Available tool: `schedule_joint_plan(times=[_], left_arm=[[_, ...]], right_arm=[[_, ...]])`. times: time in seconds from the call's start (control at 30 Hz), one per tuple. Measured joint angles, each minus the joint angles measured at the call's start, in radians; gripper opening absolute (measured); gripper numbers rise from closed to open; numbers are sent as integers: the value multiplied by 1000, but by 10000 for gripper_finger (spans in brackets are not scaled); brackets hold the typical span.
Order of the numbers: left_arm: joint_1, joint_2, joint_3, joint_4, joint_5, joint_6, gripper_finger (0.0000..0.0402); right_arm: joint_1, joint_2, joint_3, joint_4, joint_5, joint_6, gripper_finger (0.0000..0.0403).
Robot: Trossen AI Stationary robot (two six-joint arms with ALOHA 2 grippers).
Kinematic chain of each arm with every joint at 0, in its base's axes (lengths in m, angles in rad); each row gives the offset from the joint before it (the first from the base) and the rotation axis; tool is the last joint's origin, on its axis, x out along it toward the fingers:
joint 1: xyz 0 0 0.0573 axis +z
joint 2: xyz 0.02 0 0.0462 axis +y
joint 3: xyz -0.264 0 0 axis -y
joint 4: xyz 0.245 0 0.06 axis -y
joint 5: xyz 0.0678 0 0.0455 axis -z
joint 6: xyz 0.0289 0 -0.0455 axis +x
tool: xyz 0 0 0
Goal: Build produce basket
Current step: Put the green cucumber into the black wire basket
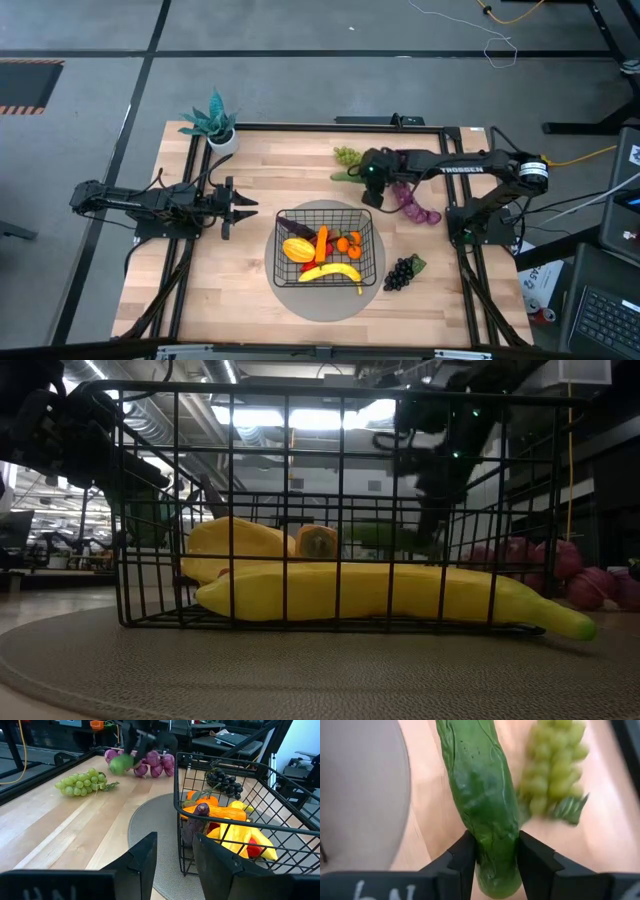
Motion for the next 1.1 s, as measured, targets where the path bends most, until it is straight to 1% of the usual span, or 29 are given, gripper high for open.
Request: schedule_joint_plan(times=[0.17, 0.27, 0.4, 0.57, 0.63, 0.77, 1.1], left_arm=[[0, 0, 0, 0, 0, 0, 121], [0, 0, 0, 0, 0, 0, 121], [0, 0, 0, 0, 0, 0, 121], [0, 0, 0, 0, 0, 0, 121], [0, 0, 0, 0, 0, 0, 121], [0, 0, 0, 0, 0, 0, 121], [0, 0, 0, 0, 0, 0, 121]], right_arm=[[0, 0, 89, -7, -1, -19, 122], [4, 0, 130, 20, -14, -27, 122], [15, 0, 161, 50, -114, -28, 122], [40, 0, 180, 85, -302, -29, 122], [55, -1, 185, 93, -356, -24, 122], [92, -1, 185, 105, -372, -4, 122], [194, -1, 185, 124, -372, 10, 122]])
